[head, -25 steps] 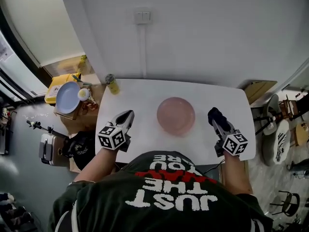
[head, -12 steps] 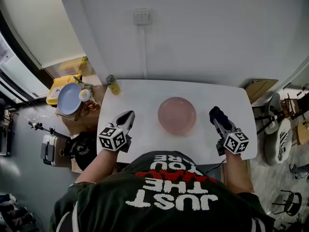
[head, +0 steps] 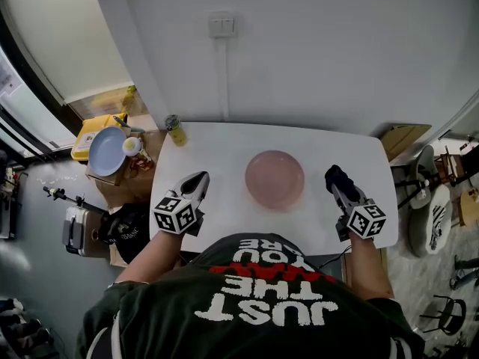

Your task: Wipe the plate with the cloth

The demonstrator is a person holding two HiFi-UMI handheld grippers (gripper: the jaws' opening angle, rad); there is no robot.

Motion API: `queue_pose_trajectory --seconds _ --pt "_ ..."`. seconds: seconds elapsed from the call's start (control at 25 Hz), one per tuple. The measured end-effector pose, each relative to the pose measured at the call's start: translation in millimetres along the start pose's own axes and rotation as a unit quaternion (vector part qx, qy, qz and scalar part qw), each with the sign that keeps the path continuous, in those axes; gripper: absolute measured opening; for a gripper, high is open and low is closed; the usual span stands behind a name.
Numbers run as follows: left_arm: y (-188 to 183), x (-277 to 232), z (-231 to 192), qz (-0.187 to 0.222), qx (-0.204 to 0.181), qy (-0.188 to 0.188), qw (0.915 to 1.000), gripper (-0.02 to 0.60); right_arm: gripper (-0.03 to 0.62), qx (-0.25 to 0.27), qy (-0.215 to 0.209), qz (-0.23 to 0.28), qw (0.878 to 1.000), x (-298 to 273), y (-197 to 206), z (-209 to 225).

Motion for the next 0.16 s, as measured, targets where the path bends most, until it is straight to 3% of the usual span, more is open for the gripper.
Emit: queue_pose_trajectory --seconds 0.16 --pt "0.4 0.2 -1.3 -0.003 0.001 -0.002 1.0000 0.008 0.072 0.001 0.000 -0.004 1.000 -0.6 0.8 0.2"
Point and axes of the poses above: the fingertips, and each gripper's own axes: x backward along the fingers, z to its right, y out of its underside, the point moved 10 cm from there along x, backward along the fingers, and after that the axes turned 4 degrees about -z, right-handed, at the moved point
